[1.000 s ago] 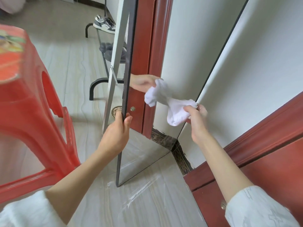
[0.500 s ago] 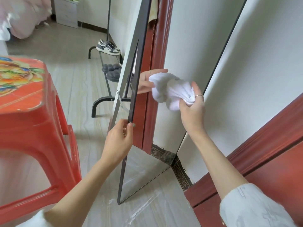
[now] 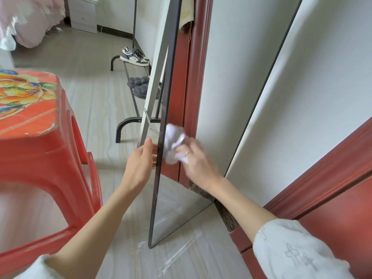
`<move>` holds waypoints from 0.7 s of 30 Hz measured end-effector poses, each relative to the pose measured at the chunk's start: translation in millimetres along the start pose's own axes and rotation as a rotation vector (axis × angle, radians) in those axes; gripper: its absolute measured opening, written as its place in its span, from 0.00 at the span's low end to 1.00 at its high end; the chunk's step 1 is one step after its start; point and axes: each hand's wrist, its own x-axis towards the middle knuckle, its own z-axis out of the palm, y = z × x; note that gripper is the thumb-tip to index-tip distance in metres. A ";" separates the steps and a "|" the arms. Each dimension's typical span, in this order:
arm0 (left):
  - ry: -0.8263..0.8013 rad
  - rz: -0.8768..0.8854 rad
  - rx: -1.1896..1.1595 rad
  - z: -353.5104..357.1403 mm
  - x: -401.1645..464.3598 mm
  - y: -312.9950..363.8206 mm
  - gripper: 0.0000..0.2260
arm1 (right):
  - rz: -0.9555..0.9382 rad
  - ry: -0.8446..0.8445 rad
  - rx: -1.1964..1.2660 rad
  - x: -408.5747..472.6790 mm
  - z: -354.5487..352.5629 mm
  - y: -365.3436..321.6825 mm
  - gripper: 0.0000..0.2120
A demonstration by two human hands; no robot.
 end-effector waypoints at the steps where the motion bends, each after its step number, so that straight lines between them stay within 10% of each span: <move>1: -0.001 -0.002 -0.007 -0.4 0.6 -0.2 0.18 | 0.086 0.092 0.035 11.3 -5.9 3.9 0.06; 8: -0.010 0.005 -0.015 -0.9 2.0 -0.8 0.19 | 0.453 0.515 0.195 41.0 -6.0 5.9 0.10; 16: -0.028 0.025 0.044 1.0 2.3 -5.7 0.21 | -0.018 -0.532 0.086 -69.0 37.7 -21.7 0.14; 21: -0.003 0.031 0.034 2.4 1.2 -4.3 0.19 | 0.207 -0.045 0.016 -40.4 8.8 15.7 0.07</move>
